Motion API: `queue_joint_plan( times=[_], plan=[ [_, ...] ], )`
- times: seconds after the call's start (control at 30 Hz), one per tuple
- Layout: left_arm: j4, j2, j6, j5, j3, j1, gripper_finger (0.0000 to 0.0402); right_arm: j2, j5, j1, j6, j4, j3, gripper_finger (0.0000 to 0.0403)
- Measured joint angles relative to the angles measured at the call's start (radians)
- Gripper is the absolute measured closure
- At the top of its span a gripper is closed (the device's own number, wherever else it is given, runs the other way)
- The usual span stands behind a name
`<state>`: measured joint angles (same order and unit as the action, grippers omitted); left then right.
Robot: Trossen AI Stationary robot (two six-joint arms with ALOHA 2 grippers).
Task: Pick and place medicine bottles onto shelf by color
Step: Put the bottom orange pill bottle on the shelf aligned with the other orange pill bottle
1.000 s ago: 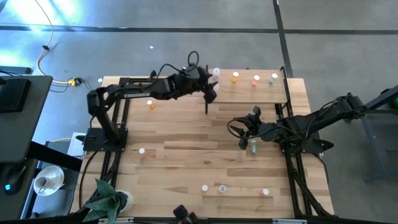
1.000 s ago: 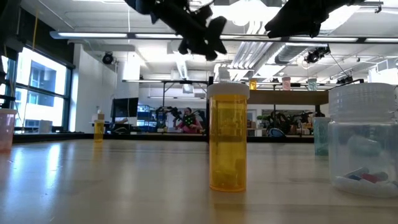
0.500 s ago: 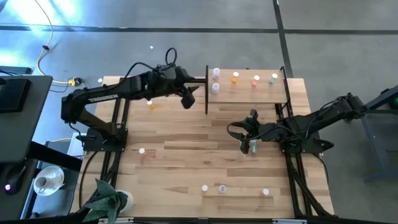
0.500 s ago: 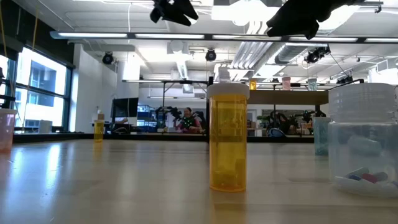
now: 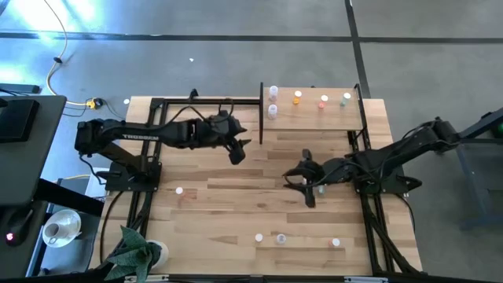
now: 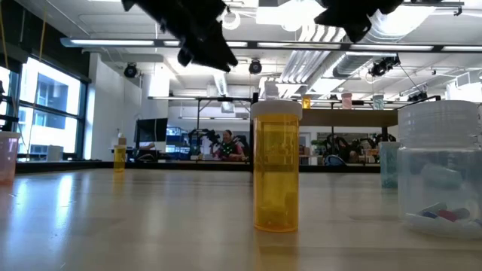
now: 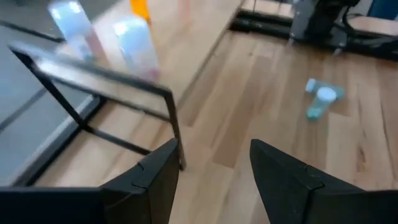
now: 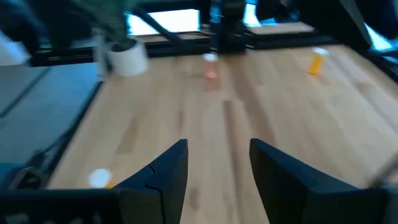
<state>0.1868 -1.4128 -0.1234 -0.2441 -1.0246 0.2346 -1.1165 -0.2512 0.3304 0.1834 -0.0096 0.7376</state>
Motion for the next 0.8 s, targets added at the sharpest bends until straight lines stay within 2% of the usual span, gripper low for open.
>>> queue_joint_plan(
  times=[0.13,0.3,0.47,0.53,0.67,0.8],
  plan=[
    [-0.112,0.000,-0.008,0.006,0.086,-0.032,0.0218,-0.027,0.079,0.000,-0.013,0.060,0.000,0.0240],
    [-0.279,0.000,-0.023,0.008,0.179,-0.088,0.0218,-0.093,0.081,0.003,-0.023,0.134,0.001,0.0240],
    [-0.396,0.000,-0.053,0.009,0.245,-0.128,0.0218,-0.210,0.082,0.021,-0.050,0.306,0.001,0.0240],
    [-0.409,0.000,-0.083,0.002,0.258,-0.134,0.0218,-0.249,0.104,0.026,-0.073,0.379,0.001,0.0240],
    [-0.417,0.000,-0.147,-0.067,0.261,-0.144,0.0218,-0.300,0.215,0.025,-0.067,0.502,0.001,0.0240],
    [-0.427,0.000,-0.154,-0.078,0.260,-0.147,0.0218,-0.319,0.254,0.023,-0.067,0.562,0.001,0.0240]
  ],
)
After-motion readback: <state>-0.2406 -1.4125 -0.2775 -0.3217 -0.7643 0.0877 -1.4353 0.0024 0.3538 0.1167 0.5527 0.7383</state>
